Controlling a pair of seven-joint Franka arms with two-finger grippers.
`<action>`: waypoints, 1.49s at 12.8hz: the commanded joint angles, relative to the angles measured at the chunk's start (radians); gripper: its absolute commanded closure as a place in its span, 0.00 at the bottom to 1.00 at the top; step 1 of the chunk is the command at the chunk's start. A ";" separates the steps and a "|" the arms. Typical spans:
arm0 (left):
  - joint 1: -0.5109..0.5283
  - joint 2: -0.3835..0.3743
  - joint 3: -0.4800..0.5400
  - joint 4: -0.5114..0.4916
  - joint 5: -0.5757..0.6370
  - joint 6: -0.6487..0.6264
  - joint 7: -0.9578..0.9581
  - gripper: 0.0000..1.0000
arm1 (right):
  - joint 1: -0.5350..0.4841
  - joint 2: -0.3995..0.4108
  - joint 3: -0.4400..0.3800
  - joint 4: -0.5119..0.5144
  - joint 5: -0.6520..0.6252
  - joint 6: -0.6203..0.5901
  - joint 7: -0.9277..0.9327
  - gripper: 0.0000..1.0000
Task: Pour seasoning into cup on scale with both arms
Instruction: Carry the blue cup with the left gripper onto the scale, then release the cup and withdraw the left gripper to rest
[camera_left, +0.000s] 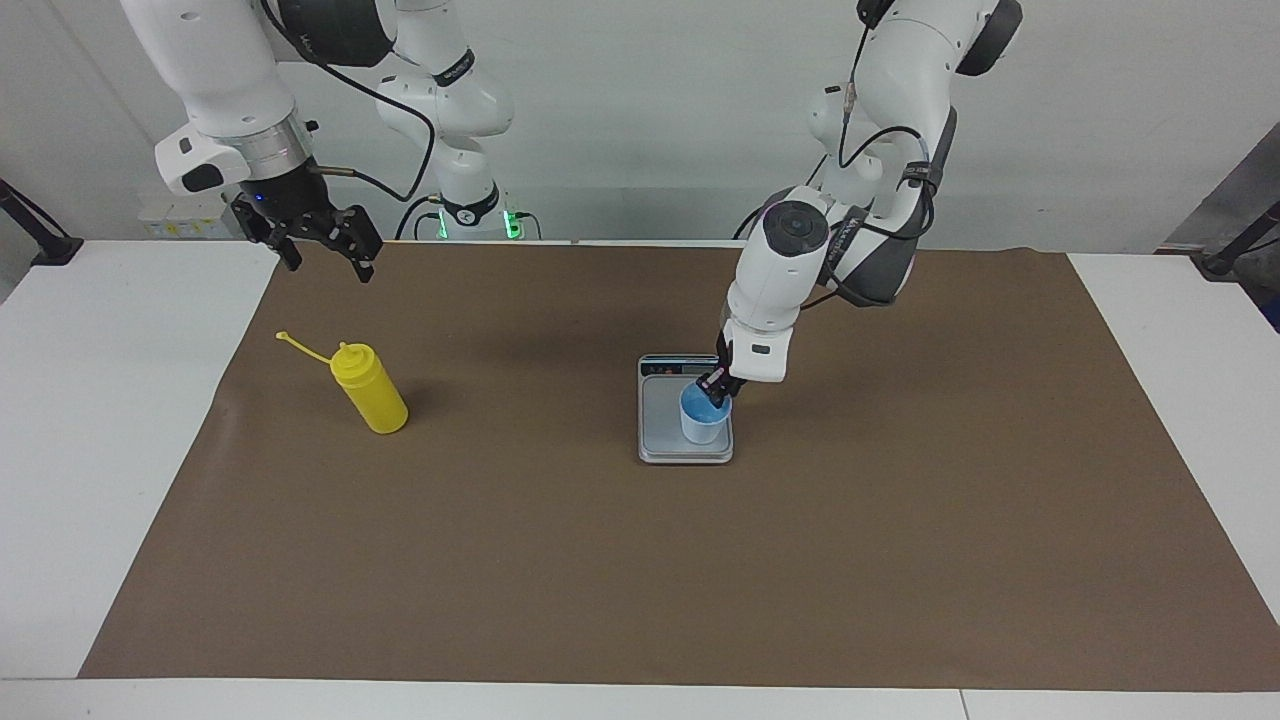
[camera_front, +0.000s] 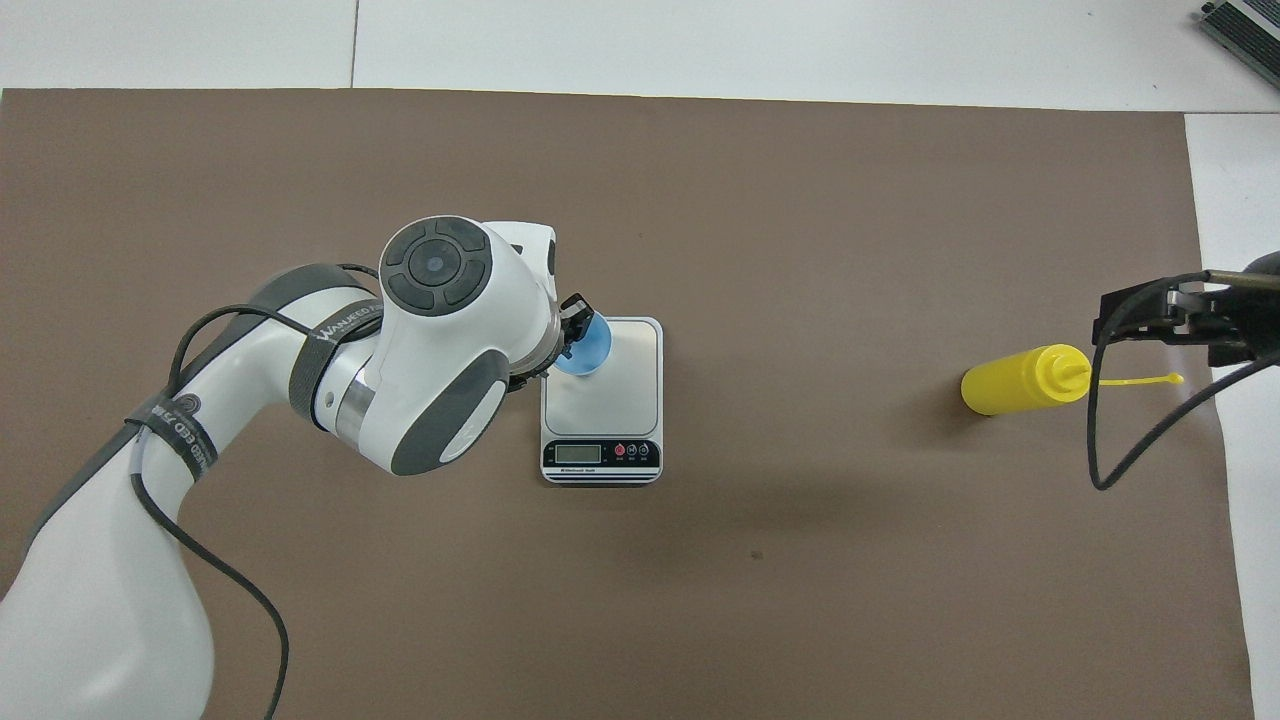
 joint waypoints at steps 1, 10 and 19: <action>0.001 0.007 -0.009 0.062 0.023 -0.090 0.017 0.66 | -0.014 -0.022 0.004 -0.024 0.019 0.007 -0.017 0.00; 0.005 0.007 -0.009 0.375 0.001 -0.511 0.181 0.66 | -0.037 -0.054 -0.003 -0.104 0.019 0.065 -0.110 0.00; 0.031 -0.112 0.373 0.616 -0.067 -0.932 0.852 0.59 | -0.251 -0.198 -0.011 -0.472 0.247 0.366 -0.784 0.00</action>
